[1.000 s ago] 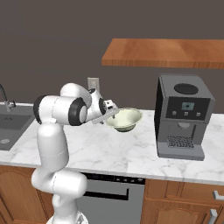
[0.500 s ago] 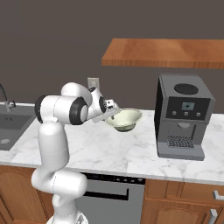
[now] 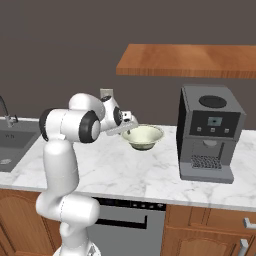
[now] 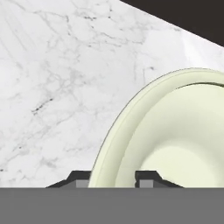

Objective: Place the two vegetables and bowl onto the tray for setting up a vegetable dip station.

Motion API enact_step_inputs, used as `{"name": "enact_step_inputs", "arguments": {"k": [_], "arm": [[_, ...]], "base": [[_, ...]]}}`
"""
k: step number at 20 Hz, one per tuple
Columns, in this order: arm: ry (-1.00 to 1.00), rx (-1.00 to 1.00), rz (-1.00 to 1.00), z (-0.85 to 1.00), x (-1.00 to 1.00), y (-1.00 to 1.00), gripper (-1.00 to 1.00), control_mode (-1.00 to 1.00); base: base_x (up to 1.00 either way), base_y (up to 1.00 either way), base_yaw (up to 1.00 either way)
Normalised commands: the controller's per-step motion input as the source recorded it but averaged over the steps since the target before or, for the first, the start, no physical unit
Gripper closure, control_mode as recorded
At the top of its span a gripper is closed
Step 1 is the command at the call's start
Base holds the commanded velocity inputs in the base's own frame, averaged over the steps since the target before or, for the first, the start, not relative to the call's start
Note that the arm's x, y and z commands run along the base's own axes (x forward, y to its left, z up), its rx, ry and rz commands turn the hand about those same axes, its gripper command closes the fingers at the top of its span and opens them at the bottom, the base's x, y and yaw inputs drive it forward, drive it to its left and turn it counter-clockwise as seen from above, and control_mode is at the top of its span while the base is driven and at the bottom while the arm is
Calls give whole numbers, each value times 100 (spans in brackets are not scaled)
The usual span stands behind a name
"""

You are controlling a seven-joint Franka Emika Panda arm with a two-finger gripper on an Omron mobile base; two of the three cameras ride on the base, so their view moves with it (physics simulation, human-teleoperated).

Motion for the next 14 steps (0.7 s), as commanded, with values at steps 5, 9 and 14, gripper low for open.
{"name": "enact_step_inputs", "arguments": {"k": [5,9,14], "arm": [[-12,3,-2,14,-9,17,100,-100],[-20,0,0,17,-11,23,100,-100],[-26,0,0,16,-14,31,100,-100]], "base": [[0,0,0],[0,0,0],[0,0,0]]}}
